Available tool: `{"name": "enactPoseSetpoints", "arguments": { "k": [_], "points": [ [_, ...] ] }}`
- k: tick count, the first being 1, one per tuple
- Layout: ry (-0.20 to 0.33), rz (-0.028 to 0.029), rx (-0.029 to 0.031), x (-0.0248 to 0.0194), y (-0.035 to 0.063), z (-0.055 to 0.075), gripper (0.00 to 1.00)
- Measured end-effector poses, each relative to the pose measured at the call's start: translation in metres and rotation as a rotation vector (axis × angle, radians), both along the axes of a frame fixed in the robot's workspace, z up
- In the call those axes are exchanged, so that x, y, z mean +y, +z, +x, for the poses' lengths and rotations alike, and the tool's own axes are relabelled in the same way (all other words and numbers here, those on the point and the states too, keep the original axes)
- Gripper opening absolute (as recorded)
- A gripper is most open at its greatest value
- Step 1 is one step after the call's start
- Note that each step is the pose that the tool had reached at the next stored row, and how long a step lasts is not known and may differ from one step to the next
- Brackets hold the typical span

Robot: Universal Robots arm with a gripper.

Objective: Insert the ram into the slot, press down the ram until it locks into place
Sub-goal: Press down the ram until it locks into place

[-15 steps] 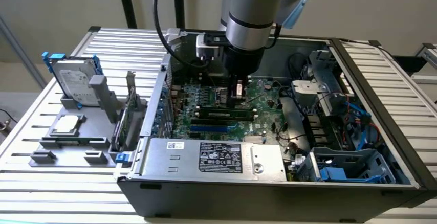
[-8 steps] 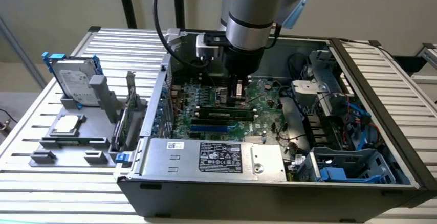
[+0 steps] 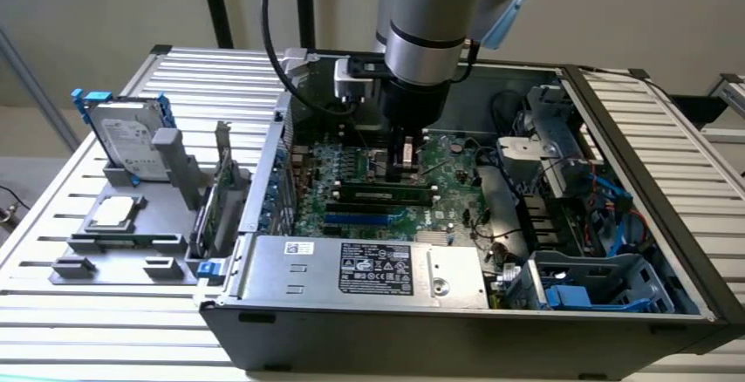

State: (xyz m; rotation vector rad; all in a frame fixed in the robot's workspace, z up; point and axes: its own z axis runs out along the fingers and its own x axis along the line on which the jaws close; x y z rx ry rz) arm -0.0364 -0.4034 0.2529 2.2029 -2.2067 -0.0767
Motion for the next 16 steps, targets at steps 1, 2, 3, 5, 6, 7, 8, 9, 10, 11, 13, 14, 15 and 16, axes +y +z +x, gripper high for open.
{"name": "enactPoseSetpoints", "arguments": {
  "k": [1,2,3,5,6,7,8,9,10,11,13,14,15,16],
  "points": [
    [0.000,0.0000,0.0000,0.0000,0.0000,0.000,0.10],
    [0.000,0.0000,0.0000,0.0000,0.0000,0.000,0.10],
    [0.000,0.0000,0.0000,0.0000,0.0000,0.000,0.10],
    [0.000,0.0001,0.0000,0.0000,-0.0005,0.000,0.10],
    [0.000,0.0000,0.0000,0.0000,-0.0016,0.000,0.10],
    [0.000,0.0000,0.0000,0.0000,-0.0033,0.000,0.10],
    [0.000,-0.0001,0.0000,0.0000,-0.0051,0.000,0.10],
    [0.000,-0.0001,0.0001,0.0000,-0.0069,0.000,0.10],
    [0.000,0.0000,0.0000,0.0002,-0.0089,0.000,0.10],
    [0.000,-0.0001,0.0000,0.0005,-0.0107,0.000,0.10],
    [0.000,0.0000,-0.0001,0.0013,-0.0138,0.000,0.10],
    [0.000,0.0000,0.0000,0.0017,-0.0148,0.000,0.10],
    [0.000,-0.0003,0.0001,0.0022,-0.0152,0.000,0.10],
    [0.000,-0.0001,0.0001,0.0030,-0.0155,0.000,0.10]
  ]
}}
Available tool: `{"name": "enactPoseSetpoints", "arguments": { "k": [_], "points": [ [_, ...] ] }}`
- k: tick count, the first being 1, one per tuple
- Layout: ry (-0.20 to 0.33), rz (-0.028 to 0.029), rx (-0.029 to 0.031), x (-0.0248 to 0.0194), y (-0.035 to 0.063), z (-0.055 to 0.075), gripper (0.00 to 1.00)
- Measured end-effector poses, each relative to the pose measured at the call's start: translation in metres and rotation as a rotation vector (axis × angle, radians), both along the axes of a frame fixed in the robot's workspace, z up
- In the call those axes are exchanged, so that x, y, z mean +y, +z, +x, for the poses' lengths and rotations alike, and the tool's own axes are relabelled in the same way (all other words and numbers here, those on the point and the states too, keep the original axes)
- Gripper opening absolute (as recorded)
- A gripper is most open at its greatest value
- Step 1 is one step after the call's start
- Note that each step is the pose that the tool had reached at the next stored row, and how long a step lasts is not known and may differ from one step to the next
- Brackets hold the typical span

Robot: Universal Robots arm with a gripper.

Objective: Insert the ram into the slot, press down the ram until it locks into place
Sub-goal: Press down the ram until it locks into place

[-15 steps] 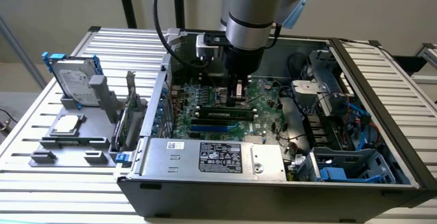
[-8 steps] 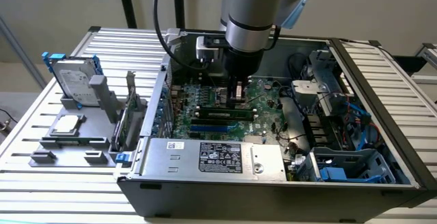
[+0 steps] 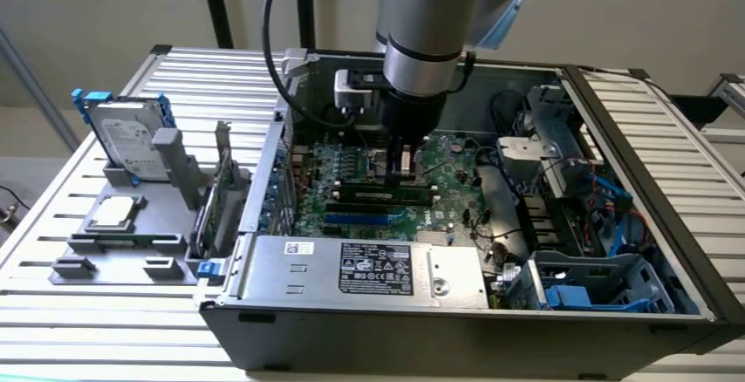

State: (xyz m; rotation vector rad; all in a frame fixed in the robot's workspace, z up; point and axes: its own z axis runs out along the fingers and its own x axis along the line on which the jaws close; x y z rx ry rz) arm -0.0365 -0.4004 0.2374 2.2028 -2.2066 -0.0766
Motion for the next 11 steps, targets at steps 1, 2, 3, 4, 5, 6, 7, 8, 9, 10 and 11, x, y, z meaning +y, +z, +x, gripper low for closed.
{"name": "enactPoseSetpoints", "arguments": {
  "k": [1,2,3,4,5,6,7,8,9,10,11],
  "points": [
    [0.000,0.0002,-0.0001,0.0012,-0.0002,0.0000,0.10],
    [0.000,0.0001,0.0000,0.0026,-0.0004,0.0000,0.10],
    [0.000,0.0000,-0.0001,0.0032,-0.0006,0.0000,0.10],
    [0.000,0.0002,-0.0001,0.0033,-0.0010,0.0000,0.10],
    [0.000,0.0001,-0.0001,0.0033,-0.0013,0.0000,0.10],
    [0.000,-0.0002,0.0000,0.0033,-0.0014,0.0000,0.10],
    [0.000,-0.0004,0.0001,0.0033,-0.0017,0.0000,0.10],
    [0.000,-0.0005,0.0000,0.0033,-0.0019,0.0000,0.10],
    [0.000,-0.0006,-0.0001,0.0033,-0.0022,0.0000,0.10],
    [0.000,-0.0007,-0.0001,0.0033,-0.0026,0.0000,0.10],
    [0.000,-0.0010,-0.0001,0.0033,-0.0032,0.0000,0.10]
  ]
}}
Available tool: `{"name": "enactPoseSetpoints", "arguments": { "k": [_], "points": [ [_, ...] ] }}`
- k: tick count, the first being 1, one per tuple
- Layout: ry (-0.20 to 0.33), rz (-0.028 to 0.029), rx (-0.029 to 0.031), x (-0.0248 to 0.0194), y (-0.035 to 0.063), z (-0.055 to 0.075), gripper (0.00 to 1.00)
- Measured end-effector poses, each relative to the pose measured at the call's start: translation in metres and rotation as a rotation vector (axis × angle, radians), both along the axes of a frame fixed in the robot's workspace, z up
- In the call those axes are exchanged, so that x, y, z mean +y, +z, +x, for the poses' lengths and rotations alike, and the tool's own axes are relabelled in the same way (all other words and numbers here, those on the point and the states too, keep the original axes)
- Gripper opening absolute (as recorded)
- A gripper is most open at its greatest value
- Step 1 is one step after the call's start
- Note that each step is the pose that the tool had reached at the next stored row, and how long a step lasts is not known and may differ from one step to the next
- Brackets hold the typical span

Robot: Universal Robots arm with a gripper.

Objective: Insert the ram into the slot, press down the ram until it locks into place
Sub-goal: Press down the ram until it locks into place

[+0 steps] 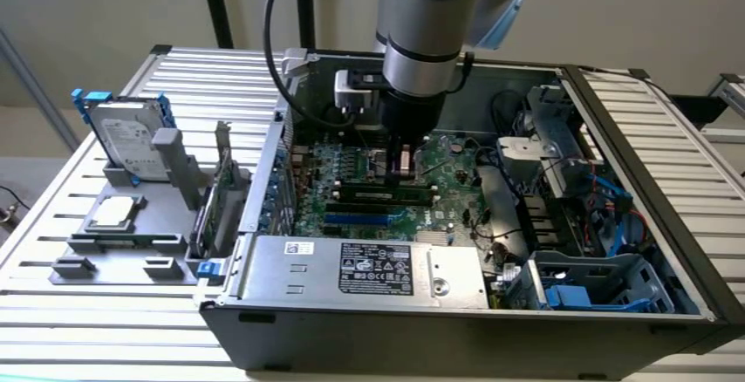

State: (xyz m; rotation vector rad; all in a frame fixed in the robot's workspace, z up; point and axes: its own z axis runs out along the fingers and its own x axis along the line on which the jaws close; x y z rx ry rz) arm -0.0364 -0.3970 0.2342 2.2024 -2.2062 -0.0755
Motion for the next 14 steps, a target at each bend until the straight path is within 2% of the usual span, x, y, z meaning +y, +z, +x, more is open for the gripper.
{"name": "enactPoseSetpoints", "arguments": {
  "k": [5,10,11,14],
  "points": [
    [0.000,-0.0028,0.0006,-0.0002,-0.0052,0.000,0.10],
    [0.000,-0.0026,0.0005,-0.0002,-0.0095,0.000,0.10],
    [0.000,-0.0007,-0.0003,0.0000,-0.0060,0.000,0.10],
    [0.000,-0.0013,0.0005,-0.0008,0.0075,0.000,0.10]
  ]
}}
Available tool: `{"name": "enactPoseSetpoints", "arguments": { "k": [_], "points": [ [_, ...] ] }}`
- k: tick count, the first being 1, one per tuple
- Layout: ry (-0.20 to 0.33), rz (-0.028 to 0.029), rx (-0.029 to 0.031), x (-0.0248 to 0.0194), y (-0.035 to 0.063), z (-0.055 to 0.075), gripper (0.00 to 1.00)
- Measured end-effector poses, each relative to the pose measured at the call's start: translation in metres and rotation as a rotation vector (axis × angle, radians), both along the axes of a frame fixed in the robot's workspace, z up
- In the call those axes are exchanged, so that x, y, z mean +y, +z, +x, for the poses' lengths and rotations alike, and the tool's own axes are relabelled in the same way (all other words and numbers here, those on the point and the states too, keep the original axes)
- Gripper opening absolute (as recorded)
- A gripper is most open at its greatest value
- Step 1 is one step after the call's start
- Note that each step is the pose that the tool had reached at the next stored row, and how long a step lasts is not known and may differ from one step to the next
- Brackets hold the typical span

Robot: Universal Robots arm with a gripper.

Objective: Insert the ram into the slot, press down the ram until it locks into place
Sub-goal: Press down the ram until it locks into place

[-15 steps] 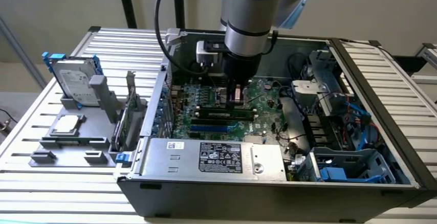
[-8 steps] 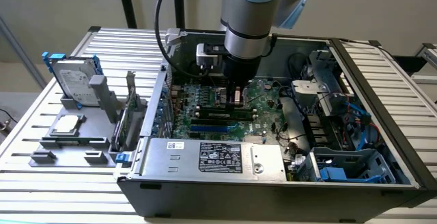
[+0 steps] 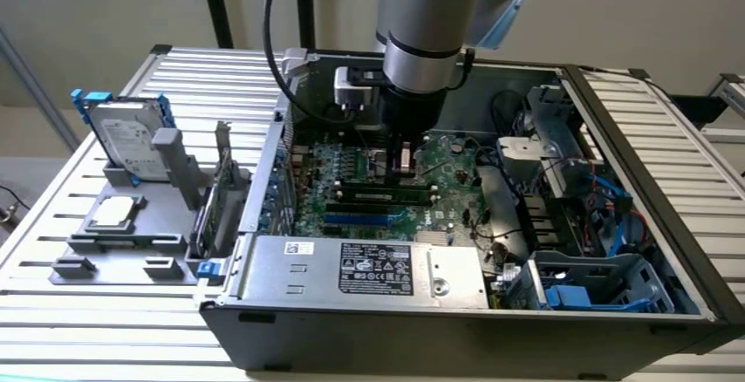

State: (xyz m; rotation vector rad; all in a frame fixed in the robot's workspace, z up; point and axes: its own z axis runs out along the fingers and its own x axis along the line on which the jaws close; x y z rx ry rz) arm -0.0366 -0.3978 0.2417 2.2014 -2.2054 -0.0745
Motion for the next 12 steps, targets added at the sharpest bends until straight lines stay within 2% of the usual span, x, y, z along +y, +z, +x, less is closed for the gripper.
{"name": "enactPoseSetpoints", "arguments": {
  "k": [3,5,12],
  "points": [
    [0.000,0.0000,0.0019,-0.0014,0.0131,0.0006,0.10],
    [0.000,0.0009,0.0035,-0.0018,0.0142,0.0010,0.10],
    [0.000,0.0010,0.0035,-0.0019,0.0143,0.0011,0.10]
  ]
}}
